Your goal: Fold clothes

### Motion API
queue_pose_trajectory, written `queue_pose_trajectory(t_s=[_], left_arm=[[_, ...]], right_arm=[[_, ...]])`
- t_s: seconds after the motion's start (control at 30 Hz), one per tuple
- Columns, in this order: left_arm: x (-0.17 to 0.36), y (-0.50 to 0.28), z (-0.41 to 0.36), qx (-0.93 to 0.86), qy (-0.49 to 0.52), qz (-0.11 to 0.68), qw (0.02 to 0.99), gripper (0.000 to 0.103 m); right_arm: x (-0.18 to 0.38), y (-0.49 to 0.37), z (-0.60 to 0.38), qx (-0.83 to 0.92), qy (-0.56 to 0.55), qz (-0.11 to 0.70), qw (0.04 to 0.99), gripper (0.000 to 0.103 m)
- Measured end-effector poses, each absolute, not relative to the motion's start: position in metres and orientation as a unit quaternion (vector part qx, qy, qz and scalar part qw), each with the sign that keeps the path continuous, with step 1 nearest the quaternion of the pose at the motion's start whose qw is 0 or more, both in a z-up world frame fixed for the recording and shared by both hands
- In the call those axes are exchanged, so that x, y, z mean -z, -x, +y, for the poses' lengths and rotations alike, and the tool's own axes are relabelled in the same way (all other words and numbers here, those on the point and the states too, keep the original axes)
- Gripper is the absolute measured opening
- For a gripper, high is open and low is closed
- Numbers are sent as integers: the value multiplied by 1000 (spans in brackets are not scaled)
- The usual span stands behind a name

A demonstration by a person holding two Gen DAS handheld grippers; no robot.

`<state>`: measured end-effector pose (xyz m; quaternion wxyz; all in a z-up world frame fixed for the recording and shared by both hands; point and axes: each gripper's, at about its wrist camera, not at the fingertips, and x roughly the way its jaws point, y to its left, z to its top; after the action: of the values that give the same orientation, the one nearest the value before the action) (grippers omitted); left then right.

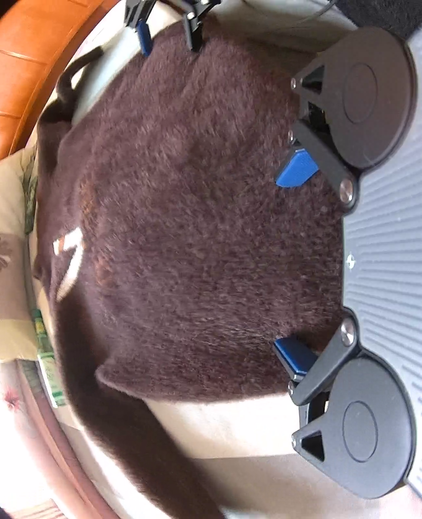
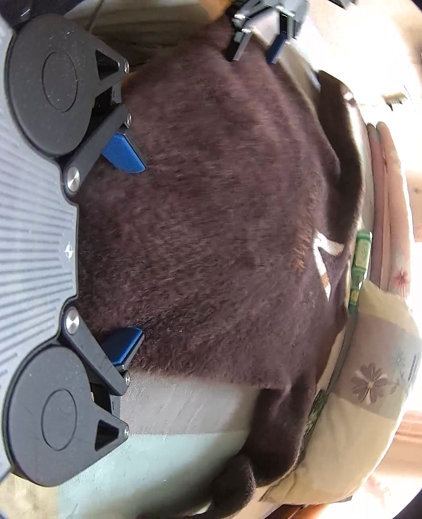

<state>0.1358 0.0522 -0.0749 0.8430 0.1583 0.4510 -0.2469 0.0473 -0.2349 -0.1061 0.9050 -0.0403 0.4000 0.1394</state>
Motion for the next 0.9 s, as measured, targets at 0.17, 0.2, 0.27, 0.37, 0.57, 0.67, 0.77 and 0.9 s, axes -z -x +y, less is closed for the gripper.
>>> queue_pose_trajectory(t_s=[0.17, 0.2, 0.27, 0.37, 0.57, 0.67, 0.77, 0.9], left_arm=[[62, -156, 24, 266, -148, 406, 862, 99], [66, -160, 18, 264, -148, 407, 862, 99], [74, -167, 6, 259, -148, 412, 861, 99], [95, -167, 7, 236, -135, 444, 853, 101], [93, -140, 26, 207, -94, 435, 871, 102], [92, -132, 26, 187, -96, 440, 873, 102], [91, -133, 22, 165, -90, 452, 872, 102], [91, -125, 22, 145, -84, 463, 870, 102]], right_arm=[[116, -69, -203, -136, 49, 389, 910, 103], [120, -74, -197, -134, 54, 390, 909, 103], [126, -78, -189, -129, 60, 389, 910, 103], [125, -64, -199, -122, 50, 390, 911, 103], [125, -34, -214, -96, 37, 393, 914, 103], [126, -33, -211, -79, 32, 385, 919, 103], [126, -35, -209, -68, 28, 387, 919, 103], [124, -32, -209, -64, 29, 392, 917, 103]])
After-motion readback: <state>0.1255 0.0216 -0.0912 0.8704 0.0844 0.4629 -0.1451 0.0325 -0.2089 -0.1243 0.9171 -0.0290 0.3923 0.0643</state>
